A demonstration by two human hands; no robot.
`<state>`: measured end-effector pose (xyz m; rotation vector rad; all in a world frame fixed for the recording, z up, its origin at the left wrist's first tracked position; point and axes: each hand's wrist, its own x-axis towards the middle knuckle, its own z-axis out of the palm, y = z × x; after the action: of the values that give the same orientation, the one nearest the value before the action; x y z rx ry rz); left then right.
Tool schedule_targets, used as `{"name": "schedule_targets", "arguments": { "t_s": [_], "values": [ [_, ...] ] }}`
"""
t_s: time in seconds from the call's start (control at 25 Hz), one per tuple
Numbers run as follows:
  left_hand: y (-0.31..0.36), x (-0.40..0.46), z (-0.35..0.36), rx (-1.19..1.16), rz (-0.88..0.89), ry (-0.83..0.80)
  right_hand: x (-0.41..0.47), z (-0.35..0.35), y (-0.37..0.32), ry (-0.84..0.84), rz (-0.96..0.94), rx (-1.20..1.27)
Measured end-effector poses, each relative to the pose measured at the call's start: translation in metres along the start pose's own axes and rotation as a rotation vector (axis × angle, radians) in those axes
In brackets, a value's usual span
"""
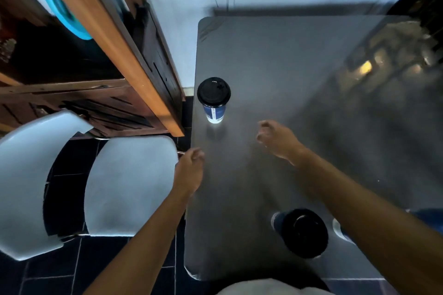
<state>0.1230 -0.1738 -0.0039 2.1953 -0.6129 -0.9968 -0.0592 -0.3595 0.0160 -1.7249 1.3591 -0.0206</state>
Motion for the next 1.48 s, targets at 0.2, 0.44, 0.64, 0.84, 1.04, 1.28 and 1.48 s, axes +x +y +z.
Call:
{"name": "schedule_targets", "arguments": {
  "t_s": [0.2,0.44,0.64,0.84,1.04,1.28,1.48],
  "values": [
    [-0.02,-0.089,0.023,-0.044,0.258,-0.276,-0.098,-0.03,0.024,0.104,-0.078,0.27],
    [-0.043,-0.141,0.068,0.021,0.576,-0.53,-0.205,-0.026,0.092,0.404,-0.107,0.25],
    [-0.042,-0.166,0.101,0.051,0.676,-0.506,-0.247,0.003,0.148,0.256,-0.368,0.196],
    [-0.028,-0.185,0.12,0.013,0.6,-0.444,-0.241,0.01,0.171,0.135,-0.427,0.094],
    [0.005,-0.21,0.132,-0.102,0.471,-0.3,-0.236,0.007,0.17,0.109,-0.436,0.334],
    [0.026,-0.227,0.117,-0.489,0.021,-0.378,-0.221,-0.01,0.169,-0.151,-0.081,0.672],
    [0.023,-0.244,0.124,-0.641,-0.084,-0.383,-0.229,0.002,0.166,-0.197,-0.016,0.775]
  ]
}}
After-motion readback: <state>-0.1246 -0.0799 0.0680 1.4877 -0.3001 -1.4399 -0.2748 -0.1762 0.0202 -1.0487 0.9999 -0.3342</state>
